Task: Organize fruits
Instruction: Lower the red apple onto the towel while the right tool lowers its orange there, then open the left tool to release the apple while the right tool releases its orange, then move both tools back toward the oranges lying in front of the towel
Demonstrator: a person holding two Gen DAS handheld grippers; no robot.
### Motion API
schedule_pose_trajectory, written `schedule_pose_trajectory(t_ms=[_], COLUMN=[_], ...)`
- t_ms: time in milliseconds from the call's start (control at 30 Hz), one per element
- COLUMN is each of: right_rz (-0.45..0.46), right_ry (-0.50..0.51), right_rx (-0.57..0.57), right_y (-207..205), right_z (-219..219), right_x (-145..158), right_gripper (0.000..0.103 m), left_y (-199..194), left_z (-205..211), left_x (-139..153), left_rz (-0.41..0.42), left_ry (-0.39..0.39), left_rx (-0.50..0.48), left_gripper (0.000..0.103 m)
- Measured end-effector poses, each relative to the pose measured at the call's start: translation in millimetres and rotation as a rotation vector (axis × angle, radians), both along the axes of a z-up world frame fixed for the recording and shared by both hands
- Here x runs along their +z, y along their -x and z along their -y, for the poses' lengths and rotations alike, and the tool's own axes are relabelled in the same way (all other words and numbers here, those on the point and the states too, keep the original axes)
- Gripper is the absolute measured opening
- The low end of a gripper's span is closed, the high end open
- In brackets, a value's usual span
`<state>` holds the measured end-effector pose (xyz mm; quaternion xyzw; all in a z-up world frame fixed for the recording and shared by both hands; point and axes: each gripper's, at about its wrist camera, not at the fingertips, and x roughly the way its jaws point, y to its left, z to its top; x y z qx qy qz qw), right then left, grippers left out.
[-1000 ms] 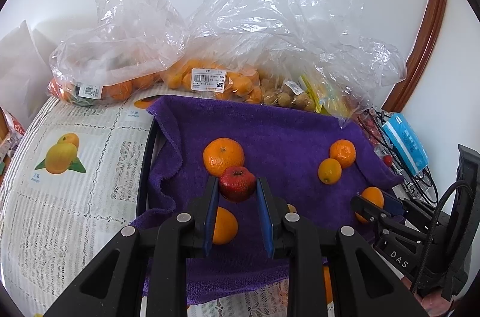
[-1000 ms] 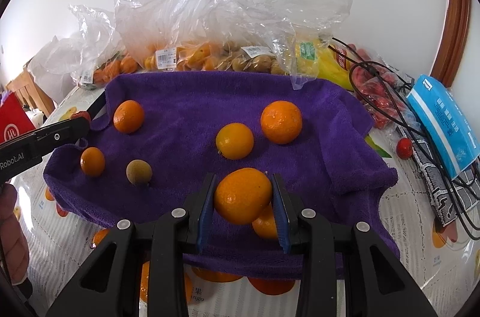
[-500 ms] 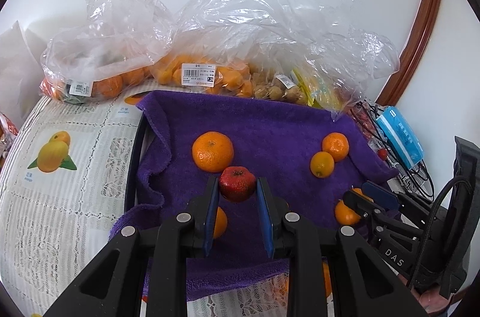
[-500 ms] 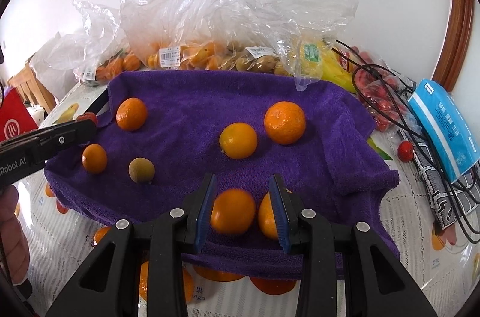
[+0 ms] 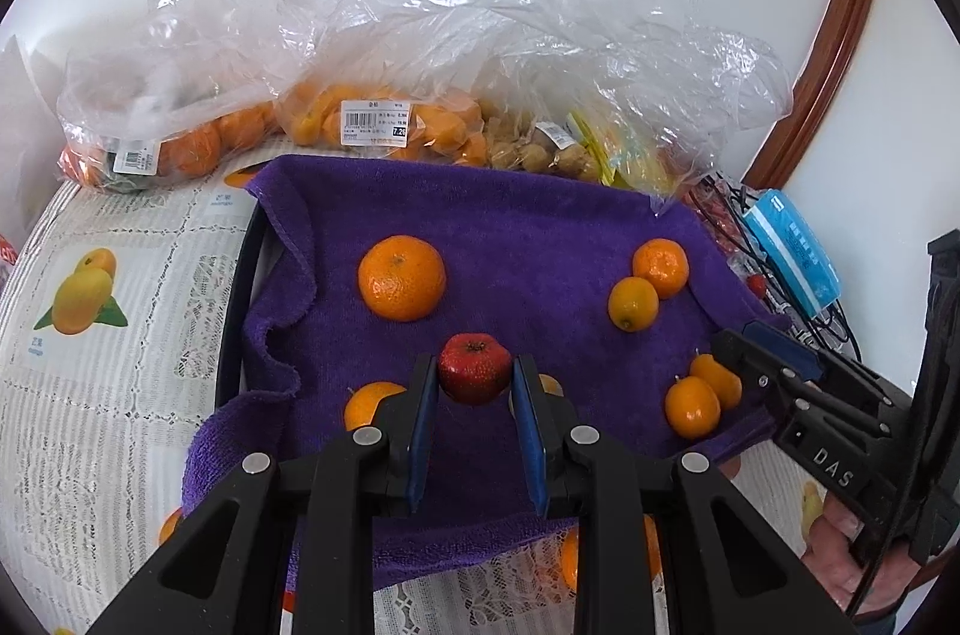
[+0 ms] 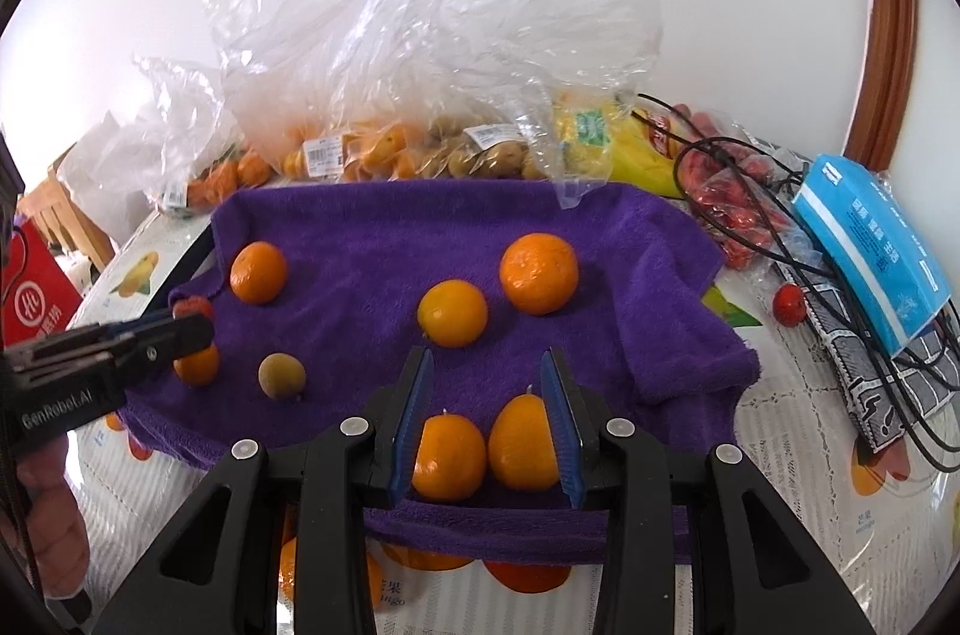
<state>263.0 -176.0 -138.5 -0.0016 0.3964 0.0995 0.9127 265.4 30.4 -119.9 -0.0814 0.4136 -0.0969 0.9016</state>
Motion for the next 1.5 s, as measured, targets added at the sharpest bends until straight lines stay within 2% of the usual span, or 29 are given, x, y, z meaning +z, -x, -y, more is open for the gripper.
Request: schedule_pose_trajectory(t_ms=[467, 500, 567, 633, 767, 1100, 1300, 1400, 1500], right_rz=[-0.006, -0.007, -0.011, -0.01, -0.003, 0.027, 0.03, 0.004, -0.05], right_ry=[-0.001, -0.002, -0.002, -0.002, -0.01, -0.045, 0.019, -0.018, -0.046], right_rx=[-0.002, -0.002, -0.005, -0.009, -0.016, -0.061, -0.086, -0.084, -0.037], right_y=[0.1, 0.2, -0.1, 0.2, 1.1, 20.6, 41.3, 51.1, 57.2], right_z=[1.3, 1.0, 1.6, 2.2, 4.5, 13.6, 14.5, 15.6, 8.7], right_x=[-0.1, -0.1, -0.7, -0.2, 2.3, 17.7, 24.0, 22.9, 17.6], right_gripper=[0.038, 0.038, 0.038, 0.038, 0.042, 0.052, 0.052, 0.052, 0.052], left_y=[-2.3, -2.3, -2.6, -1.2, 1.9, 7.9, 15.3, 20.8, 27.9], left_z=[1.9, 1.7, 1.7, 2.4, 2.1, -4.9, -6.9, -11.7, -19.6], left_x=[-5.8, -5.3, -4.8, -2.4, 3.7, 17.7, 31.1, 35.5, 34.3], left_rz=[-0.024, -0.023, -0.028, -0.023, 0.001, 0.029, 0.078, 0.09, 0.067], left_ry=[-0.01, -0.009, -0.003, -0.001, -0.006, 0.002, -0.076, -0.098, -0.087], left_rx=[0.001, 0.001, -0.003, -0.006, -0.001, 0.025, 0.057, 0.078, 0.084], left_gripper=[0.025, 0.026, 0.039, 0.046, 0.049, 0.05, 0.05, 0.05, 0.05])
